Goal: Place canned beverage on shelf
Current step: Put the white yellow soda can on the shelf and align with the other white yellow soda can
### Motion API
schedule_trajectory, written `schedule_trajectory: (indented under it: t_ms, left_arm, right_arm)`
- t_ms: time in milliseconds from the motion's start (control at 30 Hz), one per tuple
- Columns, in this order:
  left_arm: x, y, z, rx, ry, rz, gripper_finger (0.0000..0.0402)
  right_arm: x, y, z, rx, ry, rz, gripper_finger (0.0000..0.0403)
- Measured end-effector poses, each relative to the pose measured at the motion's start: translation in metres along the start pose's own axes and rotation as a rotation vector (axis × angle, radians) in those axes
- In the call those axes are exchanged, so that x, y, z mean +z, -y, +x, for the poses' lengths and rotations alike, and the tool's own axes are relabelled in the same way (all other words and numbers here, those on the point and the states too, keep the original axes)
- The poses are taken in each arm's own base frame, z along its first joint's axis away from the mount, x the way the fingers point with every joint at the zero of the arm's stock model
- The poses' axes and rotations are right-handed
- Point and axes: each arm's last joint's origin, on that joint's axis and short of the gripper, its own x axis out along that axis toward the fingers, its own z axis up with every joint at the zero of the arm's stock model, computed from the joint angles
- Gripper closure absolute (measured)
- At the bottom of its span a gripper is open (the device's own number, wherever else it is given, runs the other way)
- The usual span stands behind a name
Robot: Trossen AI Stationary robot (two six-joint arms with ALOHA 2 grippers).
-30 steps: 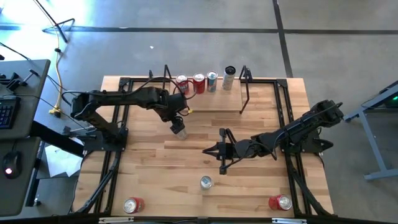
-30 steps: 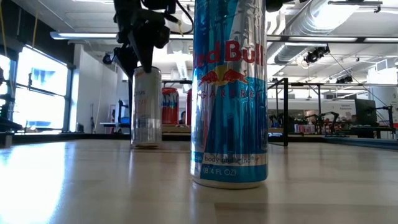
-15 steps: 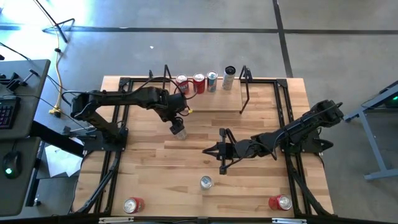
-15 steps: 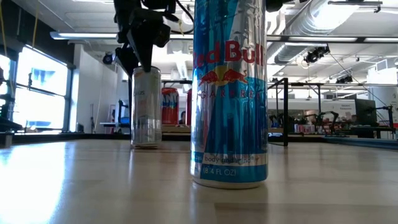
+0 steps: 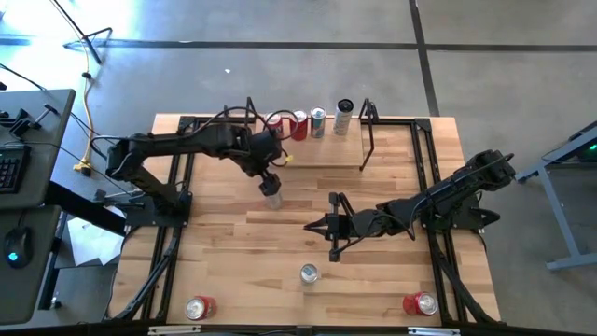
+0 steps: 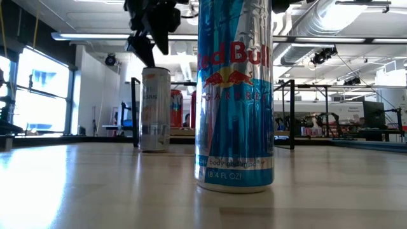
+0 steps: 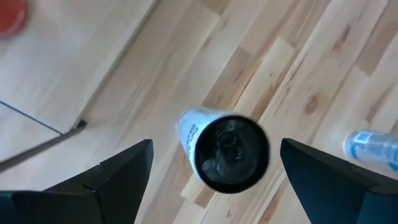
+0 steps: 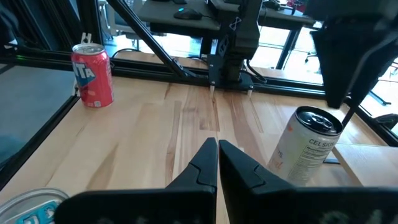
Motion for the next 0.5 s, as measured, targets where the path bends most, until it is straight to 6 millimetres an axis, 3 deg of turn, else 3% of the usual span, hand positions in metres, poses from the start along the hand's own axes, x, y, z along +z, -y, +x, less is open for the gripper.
schedule_trajectory:
  t_ms: [267,500]
  left_arm:
    - [0.004,0.007,-0.011,0.019,0.055,0.037,0.0057]
    - [-0.013,0.011,-0.028,0.152,0.102,0.161,0.0057]
  right_arm:
    - [0.0,0.0,0.0,0.0,-0.002,0.0,0.0402]
    - [-0.001,0.0,0.0,0.0,-0.007,-0.004,0.0402]
